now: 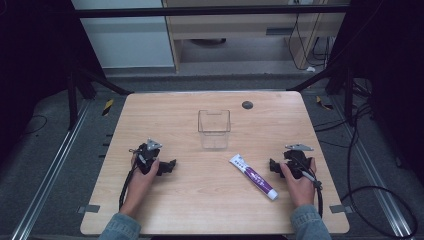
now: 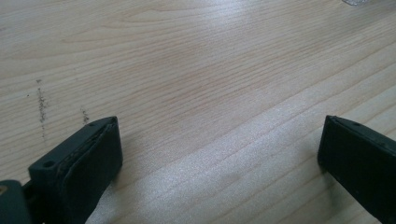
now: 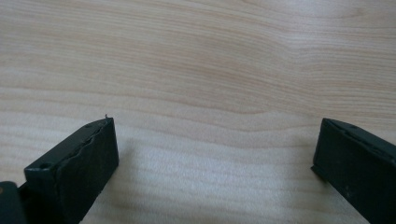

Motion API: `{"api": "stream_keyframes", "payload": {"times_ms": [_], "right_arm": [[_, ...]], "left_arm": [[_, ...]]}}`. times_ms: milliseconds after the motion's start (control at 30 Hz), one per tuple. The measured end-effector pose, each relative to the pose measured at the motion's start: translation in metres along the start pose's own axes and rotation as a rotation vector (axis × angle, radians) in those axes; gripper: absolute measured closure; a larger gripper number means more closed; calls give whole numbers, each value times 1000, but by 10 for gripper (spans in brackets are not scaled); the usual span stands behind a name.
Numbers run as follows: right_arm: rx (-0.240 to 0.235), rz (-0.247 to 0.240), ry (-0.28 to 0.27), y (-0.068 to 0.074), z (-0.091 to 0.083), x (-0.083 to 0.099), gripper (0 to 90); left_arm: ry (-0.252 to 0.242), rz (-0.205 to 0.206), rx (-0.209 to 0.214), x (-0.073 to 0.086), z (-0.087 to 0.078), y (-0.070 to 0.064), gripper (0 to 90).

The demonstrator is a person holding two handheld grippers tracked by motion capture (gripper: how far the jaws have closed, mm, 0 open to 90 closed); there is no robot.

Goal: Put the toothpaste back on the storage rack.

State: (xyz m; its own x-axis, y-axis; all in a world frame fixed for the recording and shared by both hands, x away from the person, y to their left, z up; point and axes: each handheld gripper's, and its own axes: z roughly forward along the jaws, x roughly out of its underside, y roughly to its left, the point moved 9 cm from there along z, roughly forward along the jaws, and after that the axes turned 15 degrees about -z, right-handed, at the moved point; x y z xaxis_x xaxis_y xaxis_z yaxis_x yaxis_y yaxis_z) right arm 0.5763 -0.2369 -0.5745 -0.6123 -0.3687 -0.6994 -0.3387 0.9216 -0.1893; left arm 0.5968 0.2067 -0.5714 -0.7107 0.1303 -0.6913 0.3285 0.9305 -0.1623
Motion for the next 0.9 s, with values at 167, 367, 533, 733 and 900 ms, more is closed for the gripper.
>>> {"api": "stream_keyframes", "payload": {"times_ms": [167, 367, 533, 733, 900], "right_arm": [[-24, -19, -5, 1, -3, 3, 3], [-31, -24, -7, 1, -5, 4, 4], [-31, -29, -10, 1, -5, 5, 16], [-64, -81, -41, 8, -25, -11, 164], [-125, -192, -19, 29, -52, -25, 213]], "left_arm": [[0, 0, 0, 0, 0, 0, 0], [0, 0, 0, 0, 0, 0, 0], [0, 0, 0, 0, 0, 0, 0], [2, 7, 1, 1, -1, 0, 0], [2, 7, 1, 1, -1, 0, 0]]}}
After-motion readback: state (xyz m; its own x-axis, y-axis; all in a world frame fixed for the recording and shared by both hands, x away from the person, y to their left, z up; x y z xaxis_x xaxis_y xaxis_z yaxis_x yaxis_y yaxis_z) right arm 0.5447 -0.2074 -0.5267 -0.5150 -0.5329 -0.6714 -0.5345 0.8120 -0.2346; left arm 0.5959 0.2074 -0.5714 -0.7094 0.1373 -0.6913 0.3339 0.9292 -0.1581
